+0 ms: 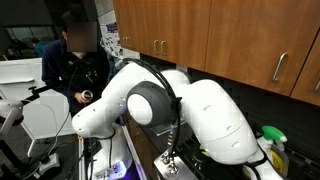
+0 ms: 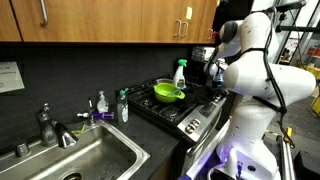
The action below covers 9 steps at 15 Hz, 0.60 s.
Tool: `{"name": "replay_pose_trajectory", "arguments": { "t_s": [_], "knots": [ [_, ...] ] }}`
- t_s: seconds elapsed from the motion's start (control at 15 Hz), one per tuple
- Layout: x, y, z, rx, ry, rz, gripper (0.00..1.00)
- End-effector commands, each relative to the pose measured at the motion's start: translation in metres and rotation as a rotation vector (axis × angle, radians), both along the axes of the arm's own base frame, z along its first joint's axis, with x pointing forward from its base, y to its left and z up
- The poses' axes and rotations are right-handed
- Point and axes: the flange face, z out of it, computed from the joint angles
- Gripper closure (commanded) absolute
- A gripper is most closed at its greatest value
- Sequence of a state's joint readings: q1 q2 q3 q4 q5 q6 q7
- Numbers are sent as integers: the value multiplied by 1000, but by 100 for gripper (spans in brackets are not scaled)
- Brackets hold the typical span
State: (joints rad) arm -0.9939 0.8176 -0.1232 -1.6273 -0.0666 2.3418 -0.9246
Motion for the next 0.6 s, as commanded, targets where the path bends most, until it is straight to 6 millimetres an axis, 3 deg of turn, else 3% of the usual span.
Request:
{"name": "replay_pose_trajectory", "arguments": {
  "t_s": [0.0,0.33,0.53],
  "knots": [
    [23,39,28,69,-35,-47,2],
    [31,46,34,100,-72,-58,0],
    [29,47,23,137,-69,-75,0]
  ]
}}
